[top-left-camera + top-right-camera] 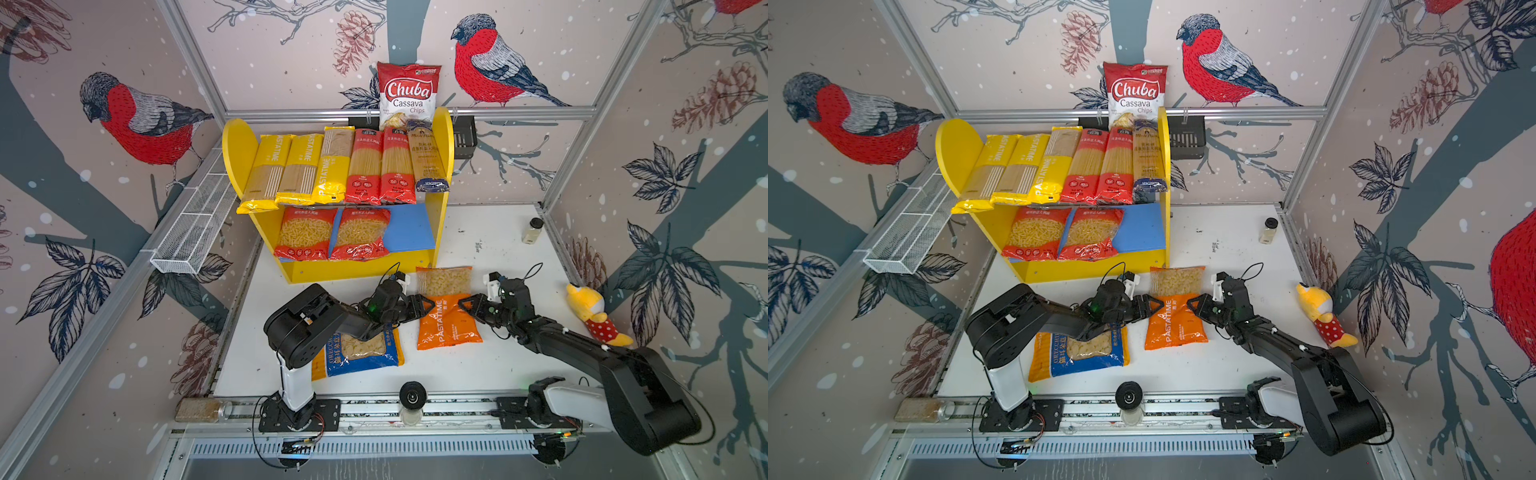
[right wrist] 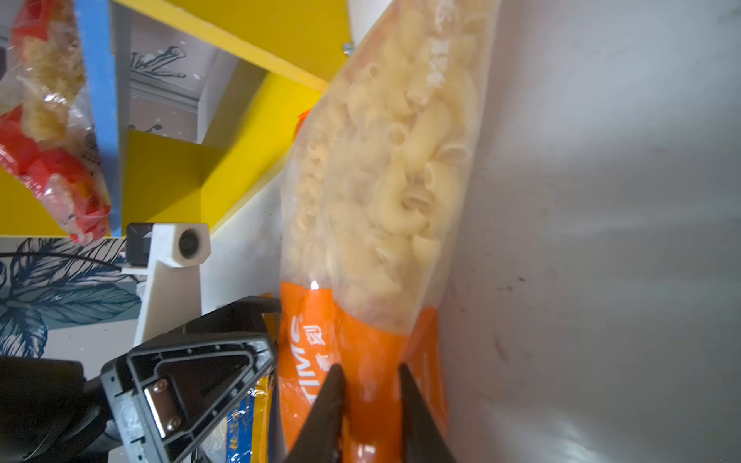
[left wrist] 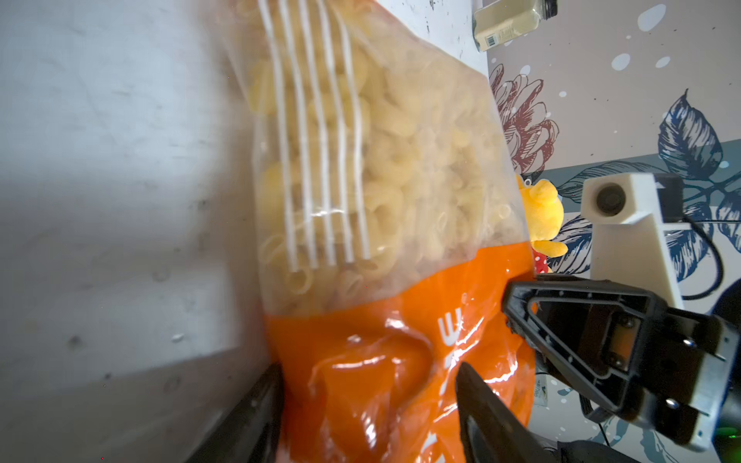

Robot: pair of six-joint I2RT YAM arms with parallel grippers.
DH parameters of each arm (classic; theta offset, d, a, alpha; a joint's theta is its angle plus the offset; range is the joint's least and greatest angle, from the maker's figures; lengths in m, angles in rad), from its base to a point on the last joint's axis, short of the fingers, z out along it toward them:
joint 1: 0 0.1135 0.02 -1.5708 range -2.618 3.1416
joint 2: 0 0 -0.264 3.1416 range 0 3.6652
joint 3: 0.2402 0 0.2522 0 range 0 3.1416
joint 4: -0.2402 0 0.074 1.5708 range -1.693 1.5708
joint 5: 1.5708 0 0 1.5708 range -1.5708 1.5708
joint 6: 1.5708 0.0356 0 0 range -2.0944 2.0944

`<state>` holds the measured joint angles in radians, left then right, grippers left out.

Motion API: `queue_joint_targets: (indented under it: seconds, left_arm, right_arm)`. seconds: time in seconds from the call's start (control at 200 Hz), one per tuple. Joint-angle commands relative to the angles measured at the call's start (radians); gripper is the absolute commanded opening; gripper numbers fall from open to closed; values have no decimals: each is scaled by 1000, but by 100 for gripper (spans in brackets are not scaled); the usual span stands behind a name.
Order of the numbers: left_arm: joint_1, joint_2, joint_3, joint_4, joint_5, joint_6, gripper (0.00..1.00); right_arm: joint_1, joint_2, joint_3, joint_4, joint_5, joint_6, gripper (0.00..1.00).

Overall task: Arrange pasta packages on shelves
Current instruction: Pick up the pasta bag from the center of the table.

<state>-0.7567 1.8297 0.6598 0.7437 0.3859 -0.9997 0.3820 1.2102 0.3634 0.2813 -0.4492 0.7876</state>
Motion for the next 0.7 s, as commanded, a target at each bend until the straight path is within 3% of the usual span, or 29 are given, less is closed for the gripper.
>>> queue_joint_targets:
  seconds: [0.0, 0.28, 0.47, 0.695]
  left_arm:
    - [0, -25, -3, 56, 24, -14, 67]
    - [2, -160, -39, -40, 2, 43, 67]
    - [9, -314, -44, -176, -25, 121, 68]
    - [11, -538, 1, -459, -217, 287, 68]
  right_arm:
    - [46, -32, 39, 29, 7, 11, 13]
    - [69, -171, 170, -210, 64, -55, 1]
    - [74, -238, 296, -360, 56, -71, 0]
    - [148, -255, 463, -464, 99, -73, 0]
